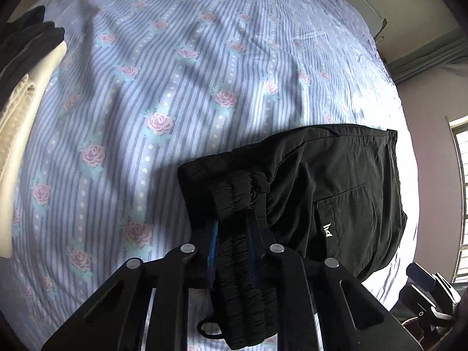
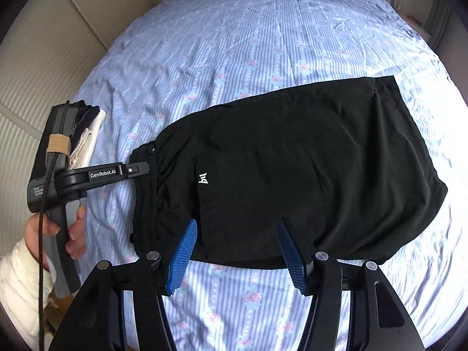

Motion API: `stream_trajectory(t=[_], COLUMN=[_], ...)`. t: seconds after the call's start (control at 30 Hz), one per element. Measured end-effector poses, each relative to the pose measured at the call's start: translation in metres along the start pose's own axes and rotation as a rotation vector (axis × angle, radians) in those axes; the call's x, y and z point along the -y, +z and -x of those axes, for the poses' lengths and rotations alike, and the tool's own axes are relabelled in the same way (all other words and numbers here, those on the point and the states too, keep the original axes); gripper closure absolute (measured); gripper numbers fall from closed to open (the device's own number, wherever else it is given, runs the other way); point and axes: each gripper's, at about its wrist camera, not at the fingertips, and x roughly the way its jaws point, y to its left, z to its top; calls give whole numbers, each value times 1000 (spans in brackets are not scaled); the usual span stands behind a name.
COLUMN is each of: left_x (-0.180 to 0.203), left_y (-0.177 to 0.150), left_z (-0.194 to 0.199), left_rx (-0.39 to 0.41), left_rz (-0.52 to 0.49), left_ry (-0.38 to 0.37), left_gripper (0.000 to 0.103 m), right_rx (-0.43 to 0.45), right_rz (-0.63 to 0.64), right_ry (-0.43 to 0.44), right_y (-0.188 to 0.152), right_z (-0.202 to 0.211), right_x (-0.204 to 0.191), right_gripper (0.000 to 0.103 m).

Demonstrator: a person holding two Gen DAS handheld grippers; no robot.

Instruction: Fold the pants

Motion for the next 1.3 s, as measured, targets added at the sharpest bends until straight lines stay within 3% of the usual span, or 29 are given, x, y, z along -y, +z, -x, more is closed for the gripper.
stream_trajectory(t=[0.1,0.17,0.33,0.43,0.47,0.5,0.63,0.8,1.0,1.17,1.3], left_x=[6,4,-15,-18,-19,-20,-6,55,145,239,296], left_y=[2,6,21,26,26,25,16,-2,-21,-48,-65], left_z=[21,27,3,-1,0,5,46,83,51,9,-13], left_rx=[53,80,33,21,17,21,102,177,132,106,87], left_rz=[-30,-55,-37,-40,-37,-42,-145,-386,-538,-651,-670], left_ry=[-25,-1,9,41,71,96,159,165,151,118,108], left_gripper=[95,95,94,77,61,54,46,42,41,41,41], right_rx=[8,18,12,-1,-2,-1,47,155,232,214,175], right_rz=[-2,8,5,-9,-16,-24,-96,-236,-456,-640,-754], right_ry=[-13,-21,-28,-30,-28,-34,-57,-143,-264,-204,-110], right_y=[2,5,10,8,6,4,-5,-21,-40,-51,-53], right_z=[2,2,-5,-8,-8,-7,11,44,61,33,-2], right_x=[-2,-6,-12,-11,-10,-8,15,79,191,285,341], right_gripper=[46,46,46,46,46,46,46,46,46,46,46])
